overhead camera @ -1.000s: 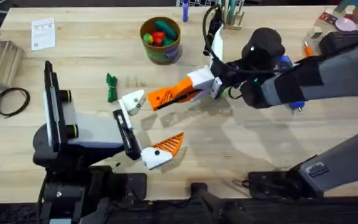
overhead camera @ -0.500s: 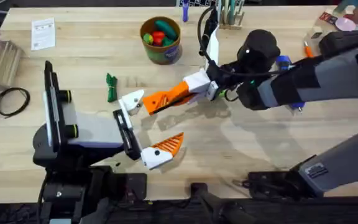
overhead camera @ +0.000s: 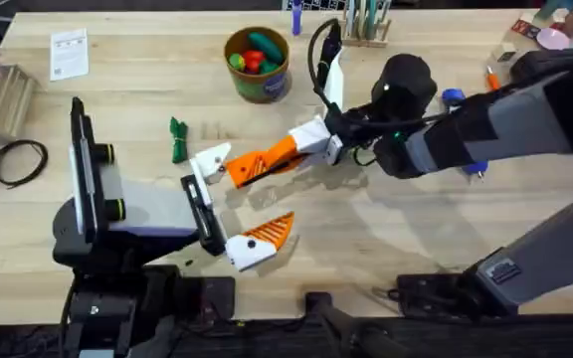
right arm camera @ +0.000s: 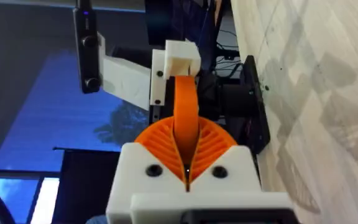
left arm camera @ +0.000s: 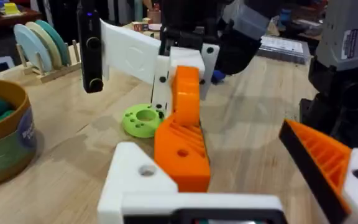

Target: Pick up the gripper from the table and insert it into the empty holder that is missing its gripper. Then pick up a screw, insert it into the mounting hole, and use the screwdriver to tighten it. Finally, clean up the table by picking up the vegetable and placing it into the bucket.

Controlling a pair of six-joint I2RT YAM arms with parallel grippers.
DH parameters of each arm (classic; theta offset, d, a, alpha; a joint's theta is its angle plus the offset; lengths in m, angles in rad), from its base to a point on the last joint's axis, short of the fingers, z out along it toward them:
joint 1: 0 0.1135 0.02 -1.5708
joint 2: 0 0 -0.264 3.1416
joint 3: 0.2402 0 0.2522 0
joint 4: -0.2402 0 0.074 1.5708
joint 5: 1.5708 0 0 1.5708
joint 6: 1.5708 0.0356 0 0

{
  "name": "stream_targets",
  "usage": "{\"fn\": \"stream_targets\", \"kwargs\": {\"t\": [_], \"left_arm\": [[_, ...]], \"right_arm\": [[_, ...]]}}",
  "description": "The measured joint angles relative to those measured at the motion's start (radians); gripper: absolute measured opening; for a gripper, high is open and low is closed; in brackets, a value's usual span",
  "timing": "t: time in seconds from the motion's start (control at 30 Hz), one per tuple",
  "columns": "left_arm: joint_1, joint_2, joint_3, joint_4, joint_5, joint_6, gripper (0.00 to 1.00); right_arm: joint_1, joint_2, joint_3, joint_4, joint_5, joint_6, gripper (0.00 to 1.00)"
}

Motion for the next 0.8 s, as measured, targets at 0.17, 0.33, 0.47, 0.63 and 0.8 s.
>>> {"fn": "stream_targets", "kwargs": {"t": [0.17, 0.33, 0.47, 0.63, 0.8], "left_arm": [[0.0, 0.0, 0.0, 0.0, 0.0, 0.0, 0.986], [0.0, 0.0, 0.0, 0.0, 0.0, 0.003, 0.986], [0.0, 0.0, 0.0, 0.0, 0.0, 0.004, 0.986], [0.0, 0.0, 0.0, 0.0, -0.001, 0.005, 0.986], [0.002, 0.0, 0.0, 0.002, -0.011, 0.007, 0.985]], "right_arm": [[0.0, 0.0, 0.004, 0.0, 0.0, -0.004, 0.008], [0.001, 0.0, 0.029, -0.003, 0.001, -0.002, 0.008], [0.003, 0.0, 0.031, -0.005, 0.003, 0.001, 0.008], [0.015, 0.0, 0.031, -0.005, 0.022, 0.001, 0.008], [0.023, 0.0, 0.032, -0.005, 0.042, 0.002, 0.008]]}}
